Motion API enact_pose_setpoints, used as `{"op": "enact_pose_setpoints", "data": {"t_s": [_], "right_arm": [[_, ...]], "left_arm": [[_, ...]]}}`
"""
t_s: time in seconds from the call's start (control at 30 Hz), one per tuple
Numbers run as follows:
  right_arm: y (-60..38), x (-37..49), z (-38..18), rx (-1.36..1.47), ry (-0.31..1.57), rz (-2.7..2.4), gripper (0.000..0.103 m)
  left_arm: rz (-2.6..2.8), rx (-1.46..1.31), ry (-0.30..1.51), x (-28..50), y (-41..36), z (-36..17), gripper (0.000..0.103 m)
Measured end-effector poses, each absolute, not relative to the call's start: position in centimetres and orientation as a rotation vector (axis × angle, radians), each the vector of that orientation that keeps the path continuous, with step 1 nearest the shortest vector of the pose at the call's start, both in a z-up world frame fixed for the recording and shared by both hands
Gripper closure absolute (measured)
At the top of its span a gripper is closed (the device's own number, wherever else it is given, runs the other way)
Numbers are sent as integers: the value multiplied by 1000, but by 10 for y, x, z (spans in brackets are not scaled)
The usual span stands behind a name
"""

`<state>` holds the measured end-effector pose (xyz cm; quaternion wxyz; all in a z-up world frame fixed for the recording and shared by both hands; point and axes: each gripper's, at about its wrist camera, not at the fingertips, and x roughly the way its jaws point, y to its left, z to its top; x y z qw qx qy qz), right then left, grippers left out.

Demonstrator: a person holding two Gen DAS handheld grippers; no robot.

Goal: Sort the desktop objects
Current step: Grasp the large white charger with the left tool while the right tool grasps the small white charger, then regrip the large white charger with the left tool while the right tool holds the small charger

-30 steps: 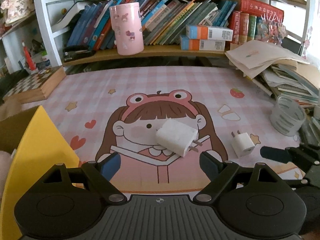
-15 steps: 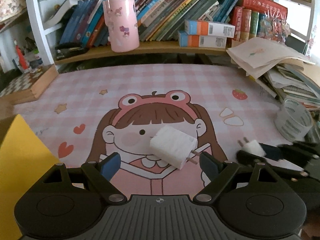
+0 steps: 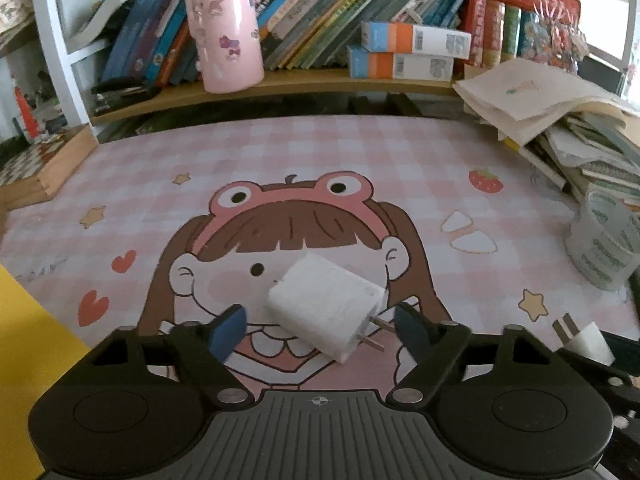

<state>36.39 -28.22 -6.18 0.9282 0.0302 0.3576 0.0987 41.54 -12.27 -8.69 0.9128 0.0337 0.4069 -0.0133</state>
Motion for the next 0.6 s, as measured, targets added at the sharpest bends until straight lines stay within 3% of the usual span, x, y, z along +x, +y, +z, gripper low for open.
{"op": "enact_pose_setpoints", "data": {"t_s": [0.23, 0.6], "right_arm": [[-281, 358, -59, 62, 732, 223, 79], [-281, 349, -59, 62, 737, 246, 79]], "left_arm": [[-53, 43, 840, 411, -123, -86, 72], [-95, 19, 829, 381, -123, -70, 74]]}}
